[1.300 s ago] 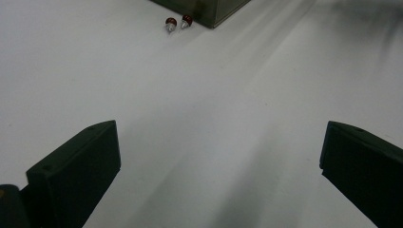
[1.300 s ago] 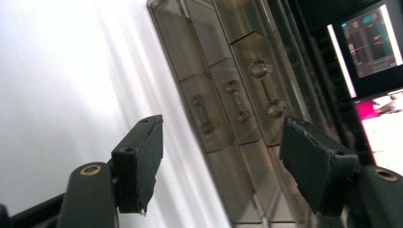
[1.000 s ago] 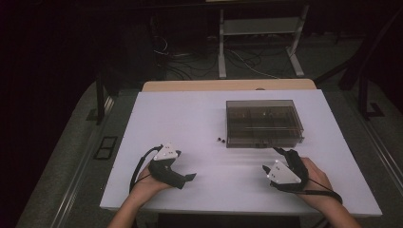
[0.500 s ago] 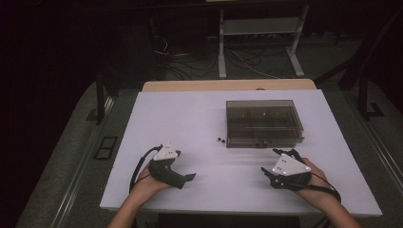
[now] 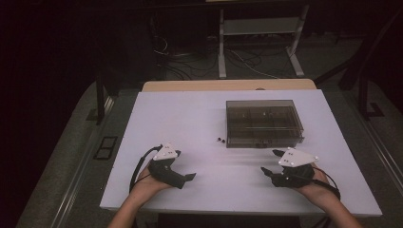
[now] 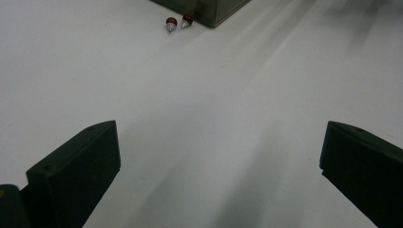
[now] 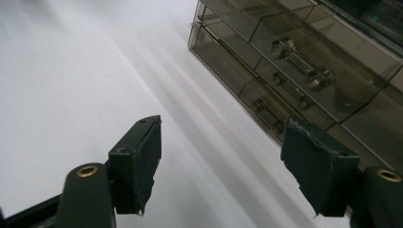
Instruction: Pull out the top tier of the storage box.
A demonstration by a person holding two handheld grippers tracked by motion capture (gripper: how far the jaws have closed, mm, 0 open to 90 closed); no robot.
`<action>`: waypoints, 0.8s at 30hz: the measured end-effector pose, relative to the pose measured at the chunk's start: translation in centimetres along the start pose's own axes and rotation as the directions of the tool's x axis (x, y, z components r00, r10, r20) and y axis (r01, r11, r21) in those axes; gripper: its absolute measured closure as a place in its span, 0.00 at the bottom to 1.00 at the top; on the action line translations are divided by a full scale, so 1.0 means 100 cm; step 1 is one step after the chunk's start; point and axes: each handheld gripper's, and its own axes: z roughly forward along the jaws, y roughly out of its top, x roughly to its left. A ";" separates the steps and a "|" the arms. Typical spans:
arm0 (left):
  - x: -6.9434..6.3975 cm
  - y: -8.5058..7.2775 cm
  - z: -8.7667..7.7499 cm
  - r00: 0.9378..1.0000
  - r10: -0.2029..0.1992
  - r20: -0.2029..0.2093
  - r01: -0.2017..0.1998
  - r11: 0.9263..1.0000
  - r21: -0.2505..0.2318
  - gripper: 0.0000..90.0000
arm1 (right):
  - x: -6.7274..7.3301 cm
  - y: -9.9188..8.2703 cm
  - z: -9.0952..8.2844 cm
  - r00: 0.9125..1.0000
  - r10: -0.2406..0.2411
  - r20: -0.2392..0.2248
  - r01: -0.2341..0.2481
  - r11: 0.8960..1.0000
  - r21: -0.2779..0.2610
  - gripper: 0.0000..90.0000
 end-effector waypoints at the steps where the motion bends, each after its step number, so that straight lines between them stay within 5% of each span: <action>1: 0.000 0.000 0.000 1.000 -0.001 0.000 0.001 1.000 0.000 0.00 | -0.001 0.000 0.000 1.000 0.007 -0.005 -0.007 1.000 -0.002 0.32; 8: 0.000 0.000 -0.001 1.000 -0.003 -0.005 0.003 1.000 -0.004 0.00 | -0.006 -0.001 -0.001 0.996 0.076 -0.051 -0.076 0.997 -0.003 0.32; 13: 0.000 0.000 -0.001 1.000 -0.003 -0.006 0.003 1.000 -0.004 0.00 | -0.013 -0.002 -0.003 0.984 0.158 -0.081 -0.159 0.987 -0.001 0.40; 24: 0.000 0.000 -0.001 1.000 0.001 -0.004 -0.001 1.000 0.000 0.00 | -0.019 0.001 -0.008 0.975 0.191 -0.108 -0.191 0.981 0.012 0.66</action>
